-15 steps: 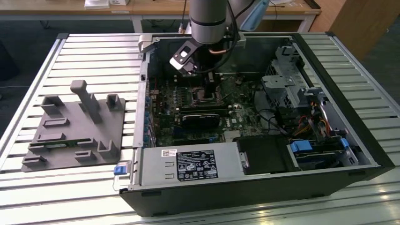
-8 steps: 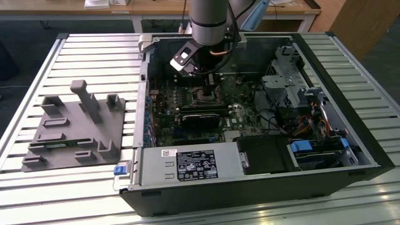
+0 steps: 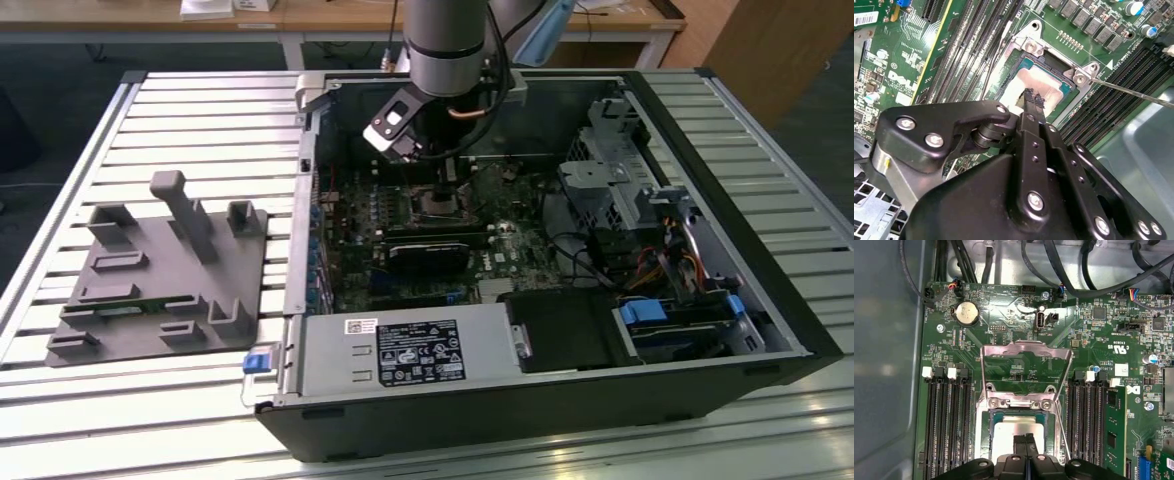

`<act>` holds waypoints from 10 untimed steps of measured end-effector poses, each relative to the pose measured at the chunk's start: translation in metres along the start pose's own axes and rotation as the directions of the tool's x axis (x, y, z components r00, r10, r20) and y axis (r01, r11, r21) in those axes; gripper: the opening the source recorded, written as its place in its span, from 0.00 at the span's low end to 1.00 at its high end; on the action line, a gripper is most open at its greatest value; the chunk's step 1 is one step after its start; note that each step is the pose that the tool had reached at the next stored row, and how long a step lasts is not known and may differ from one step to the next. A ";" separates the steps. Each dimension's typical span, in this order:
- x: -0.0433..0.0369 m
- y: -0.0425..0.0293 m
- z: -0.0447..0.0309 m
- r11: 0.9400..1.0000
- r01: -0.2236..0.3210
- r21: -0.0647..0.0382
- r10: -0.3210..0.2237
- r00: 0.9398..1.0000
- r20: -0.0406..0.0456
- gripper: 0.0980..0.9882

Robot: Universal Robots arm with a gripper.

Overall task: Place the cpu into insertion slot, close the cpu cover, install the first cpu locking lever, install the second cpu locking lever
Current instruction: 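Place the cpu into insertion slot, then close the cpu cover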

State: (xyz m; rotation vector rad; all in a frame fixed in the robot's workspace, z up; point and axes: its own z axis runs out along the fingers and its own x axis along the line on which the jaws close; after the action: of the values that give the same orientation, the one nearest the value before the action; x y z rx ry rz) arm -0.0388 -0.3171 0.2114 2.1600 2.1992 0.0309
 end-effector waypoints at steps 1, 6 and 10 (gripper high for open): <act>0.0000 0.0000 0.0000 1.000 0.000 0.000 0.000 1.000 0.000 0.01; -0.0001 0.0000 -0.0007 1.000 0.000 0.000 0.000 1.000 -0.001 0.01; -0.0001 0.0001 -0.0014 1.000 0.000 0.000 0.000 1.000 -0.001 0.01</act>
State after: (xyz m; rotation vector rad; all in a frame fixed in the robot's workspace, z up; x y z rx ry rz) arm -0.0388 -0.3172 0.2128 2.1608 2.1998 0.0321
